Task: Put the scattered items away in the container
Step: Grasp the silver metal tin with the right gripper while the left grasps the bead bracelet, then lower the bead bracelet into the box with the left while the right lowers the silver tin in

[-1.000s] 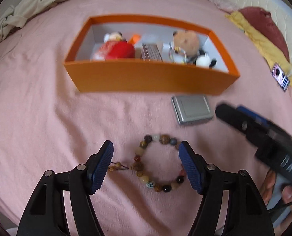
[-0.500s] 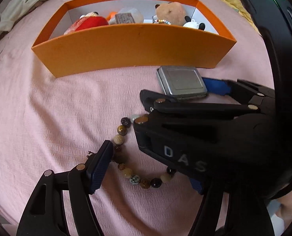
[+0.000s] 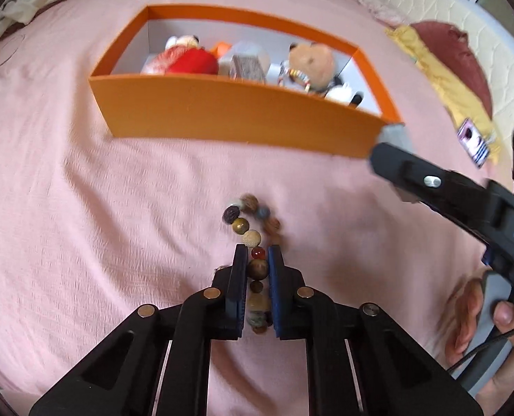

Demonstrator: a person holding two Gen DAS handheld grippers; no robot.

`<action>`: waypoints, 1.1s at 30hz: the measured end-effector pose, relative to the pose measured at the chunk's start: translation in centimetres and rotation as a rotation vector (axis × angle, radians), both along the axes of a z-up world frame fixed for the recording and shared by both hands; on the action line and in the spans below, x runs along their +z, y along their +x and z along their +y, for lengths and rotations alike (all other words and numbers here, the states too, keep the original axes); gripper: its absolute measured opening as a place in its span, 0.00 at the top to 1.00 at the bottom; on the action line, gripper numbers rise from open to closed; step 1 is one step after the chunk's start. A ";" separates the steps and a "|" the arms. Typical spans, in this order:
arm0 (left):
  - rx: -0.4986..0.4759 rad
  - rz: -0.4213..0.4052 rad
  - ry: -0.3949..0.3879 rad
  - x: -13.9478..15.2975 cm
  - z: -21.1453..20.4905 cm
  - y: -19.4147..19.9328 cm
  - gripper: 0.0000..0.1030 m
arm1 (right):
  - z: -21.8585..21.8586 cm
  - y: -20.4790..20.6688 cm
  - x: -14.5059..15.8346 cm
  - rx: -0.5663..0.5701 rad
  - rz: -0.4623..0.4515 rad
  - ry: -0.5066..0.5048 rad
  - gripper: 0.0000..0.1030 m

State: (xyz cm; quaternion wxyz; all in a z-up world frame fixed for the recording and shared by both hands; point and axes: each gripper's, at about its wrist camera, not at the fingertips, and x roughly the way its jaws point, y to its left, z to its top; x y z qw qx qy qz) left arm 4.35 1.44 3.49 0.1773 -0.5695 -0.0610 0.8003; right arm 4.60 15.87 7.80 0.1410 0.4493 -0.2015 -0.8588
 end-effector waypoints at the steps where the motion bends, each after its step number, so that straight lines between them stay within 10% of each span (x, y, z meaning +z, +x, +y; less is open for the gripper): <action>1: 0.002 -0.001 0.023 0.3 -0.2 0.0 0.88 | 0.2 0.3 0.4 -0.013 0.026 -0.010 0.41; 25: 0.069 0.303 0.286 12.4 -4.5 -7.4 0.88 | -0.7 -3.8 5.6 0.013 0.266 -0.018 0.41; 33: 0.136 0.339 0.279 10.3 -4.9 -11.4 0.88 | -1.6 -7.0 6.2 0.057 0.316 0.026 0.41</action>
